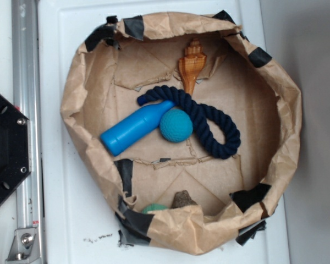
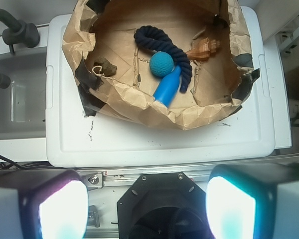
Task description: Grab the blue rope.
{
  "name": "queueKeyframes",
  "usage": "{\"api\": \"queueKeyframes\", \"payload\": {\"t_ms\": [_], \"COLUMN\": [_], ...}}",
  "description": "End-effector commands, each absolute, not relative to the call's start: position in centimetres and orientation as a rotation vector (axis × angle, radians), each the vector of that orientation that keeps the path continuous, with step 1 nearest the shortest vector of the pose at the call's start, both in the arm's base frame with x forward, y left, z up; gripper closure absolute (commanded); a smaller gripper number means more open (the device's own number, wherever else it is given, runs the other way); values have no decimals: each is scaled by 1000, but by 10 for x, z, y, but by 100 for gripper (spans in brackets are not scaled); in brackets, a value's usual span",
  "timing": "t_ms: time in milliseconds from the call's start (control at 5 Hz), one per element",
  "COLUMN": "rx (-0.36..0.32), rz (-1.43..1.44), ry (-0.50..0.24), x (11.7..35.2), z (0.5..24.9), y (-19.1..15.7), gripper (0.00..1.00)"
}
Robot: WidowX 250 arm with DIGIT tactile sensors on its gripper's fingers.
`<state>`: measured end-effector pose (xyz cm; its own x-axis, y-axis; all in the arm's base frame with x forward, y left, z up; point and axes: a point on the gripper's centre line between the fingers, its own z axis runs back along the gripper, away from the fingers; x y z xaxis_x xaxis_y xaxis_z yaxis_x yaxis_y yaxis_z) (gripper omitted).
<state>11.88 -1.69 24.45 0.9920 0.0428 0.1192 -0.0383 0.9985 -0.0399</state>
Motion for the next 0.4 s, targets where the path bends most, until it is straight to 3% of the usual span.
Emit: {"api": "queueKeyframes", "payload": {"t_ms": [0, 200], "rx": [-38, 11], "rz": [41, -83], "ry": [-120, -205], "x": [119, 169], "z": [244, 218], "y": [-17, -2], "gripper": [0, 0]}}
